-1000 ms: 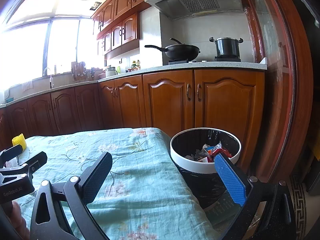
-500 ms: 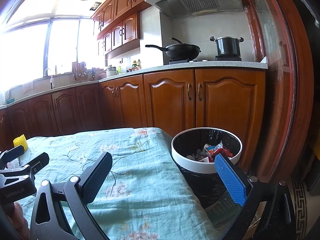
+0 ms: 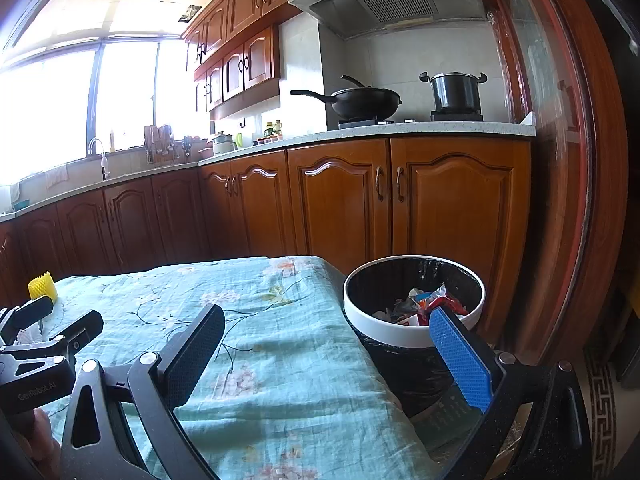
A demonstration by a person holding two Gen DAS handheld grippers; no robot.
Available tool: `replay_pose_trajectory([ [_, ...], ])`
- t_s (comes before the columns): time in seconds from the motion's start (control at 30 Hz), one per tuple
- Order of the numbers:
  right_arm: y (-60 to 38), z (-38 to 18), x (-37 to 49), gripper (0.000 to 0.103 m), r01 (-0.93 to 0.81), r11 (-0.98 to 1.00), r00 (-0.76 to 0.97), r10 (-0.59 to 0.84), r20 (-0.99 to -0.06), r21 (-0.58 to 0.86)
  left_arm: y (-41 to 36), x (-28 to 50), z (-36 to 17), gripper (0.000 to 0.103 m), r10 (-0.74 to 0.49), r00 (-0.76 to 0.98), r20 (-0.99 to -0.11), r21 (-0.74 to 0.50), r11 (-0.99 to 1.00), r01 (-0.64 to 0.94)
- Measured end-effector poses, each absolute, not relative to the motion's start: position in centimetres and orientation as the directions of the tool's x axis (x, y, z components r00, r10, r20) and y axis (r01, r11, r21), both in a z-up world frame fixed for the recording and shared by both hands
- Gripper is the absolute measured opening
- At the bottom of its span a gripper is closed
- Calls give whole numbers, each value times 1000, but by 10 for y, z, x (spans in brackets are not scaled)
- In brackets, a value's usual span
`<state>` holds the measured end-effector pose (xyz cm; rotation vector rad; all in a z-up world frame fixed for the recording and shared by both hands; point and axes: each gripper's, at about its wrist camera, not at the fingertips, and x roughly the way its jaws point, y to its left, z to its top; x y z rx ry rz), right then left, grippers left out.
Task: Collect trash
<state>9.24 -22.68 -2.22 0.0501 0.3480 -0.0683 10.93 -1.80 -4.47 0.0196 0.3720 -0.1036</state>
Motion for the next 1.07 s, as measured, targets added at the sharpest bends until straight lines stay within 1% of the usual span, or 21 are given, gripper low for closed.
replay_pose_trajectory([
  [0.7,-227,-21,92,103,74,996,936,-53,-347,46,-20,111,-45,102,-107,922,-371,-5,994,114],
  [1.07,-221,-20,105,103,51,996,914,-17,-405,72,-14,118,-44,102,-118,910,-398,-33,993,114],
])
